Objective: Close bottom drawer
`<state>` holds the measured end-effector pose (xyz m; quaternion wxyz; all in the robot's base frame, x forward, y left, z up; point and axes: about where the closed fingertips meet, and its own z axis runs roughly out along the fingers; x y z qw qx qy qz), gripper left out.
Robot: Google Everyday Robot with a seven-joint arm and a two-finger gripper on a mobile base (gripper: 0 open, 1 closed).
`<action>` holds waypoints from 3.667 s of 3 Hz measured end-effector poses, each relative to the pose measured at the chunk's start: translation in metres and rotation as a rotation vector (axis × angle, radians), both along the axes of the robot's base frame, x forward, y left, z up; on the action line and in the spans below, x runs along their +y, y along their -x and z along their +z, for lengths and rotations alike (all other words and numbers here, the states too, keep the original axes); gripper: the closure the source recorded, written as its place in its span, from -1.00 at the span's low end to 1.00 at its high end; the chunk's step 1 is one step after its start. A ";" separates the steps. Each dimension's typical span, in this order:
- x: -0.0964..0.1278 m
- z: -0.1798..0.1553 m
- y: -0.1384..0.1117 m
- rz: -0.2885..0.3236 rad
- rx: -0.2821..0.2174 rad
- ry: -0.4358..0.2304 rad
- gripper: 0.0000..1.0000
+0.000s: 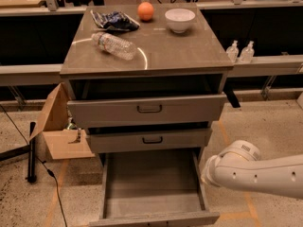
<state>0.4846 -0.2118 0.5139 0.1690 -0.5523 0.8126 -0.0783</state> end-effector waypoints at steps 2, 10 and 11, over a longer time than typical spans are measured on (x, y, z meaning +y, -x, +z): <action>-0.004 -0.082 -0.017 0.040 0.018 -0.031 1.00; 0.023 -0.274 0.059 0.212 0.164 -0.124 1.00; 0.019 -0.277 0.073 0.198 0.206 -0.114 1.00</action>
Offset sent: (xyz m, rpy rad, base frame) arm 0.0153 0.0160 -0.1644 0.0928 0.0198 0.2138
